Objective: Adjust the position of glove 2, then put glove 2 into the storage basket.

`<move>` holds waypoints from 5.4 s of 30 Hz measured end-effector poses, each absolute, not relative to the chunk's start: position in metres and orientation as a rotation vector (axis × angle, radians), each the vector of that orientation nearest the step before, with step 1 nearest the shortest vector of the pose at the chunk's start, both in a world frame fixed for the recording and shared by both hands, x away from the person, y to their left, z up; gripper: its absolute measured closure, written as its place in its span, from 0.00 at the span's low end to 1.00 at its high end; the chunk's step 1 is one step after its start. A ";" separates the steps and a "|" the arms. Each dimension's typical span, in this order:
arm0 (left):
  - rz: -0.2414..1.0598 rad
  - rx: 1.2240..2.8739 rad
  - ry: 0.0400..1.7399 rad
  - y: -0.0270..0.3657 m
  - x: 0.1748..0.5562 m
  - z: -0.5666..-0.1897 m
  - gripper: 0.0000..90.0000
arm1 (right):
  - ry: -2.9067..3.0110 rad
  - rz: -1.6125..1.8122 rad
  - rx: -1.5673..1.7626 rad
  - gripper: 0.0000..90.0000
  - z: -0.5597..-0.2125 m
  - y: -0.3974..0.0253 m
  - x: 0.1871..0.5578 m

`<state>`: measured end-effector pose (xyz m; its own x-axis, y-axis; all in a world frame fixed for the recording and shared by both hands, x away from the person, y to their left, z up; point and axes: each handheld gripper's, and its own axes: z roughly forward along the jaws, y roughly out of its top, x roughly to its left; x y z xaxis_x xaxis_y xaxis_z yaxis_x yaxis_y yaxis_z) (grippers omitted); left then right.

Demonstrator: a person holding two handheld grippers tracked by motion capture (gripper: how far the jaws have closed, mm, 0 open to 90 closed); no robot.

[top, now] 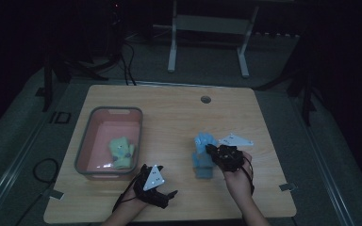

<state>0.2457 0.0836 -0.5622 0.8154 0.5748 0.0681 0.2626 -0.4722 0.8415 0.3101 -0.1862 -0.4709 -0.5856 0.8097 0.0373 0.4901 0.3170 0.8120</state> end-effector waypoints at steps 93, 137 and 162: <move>0.292 2.201 0.219 -0.004 0.293 -0.550 0.17 | 2.455 1.196 1.153 0.43 -0.526 -0.226 0.372; 0.419 2.358 0.127 -0.027 0.311 -0.548 0.84 | 2.611 1.265 1.239 0.86 -0.548 -0.211 0.383; 0.453 2.376 0.130 0.018 0.306 -0.488 0.85 | 2.614 1.349 1.094 0.86 -0.495 -0.172 0.382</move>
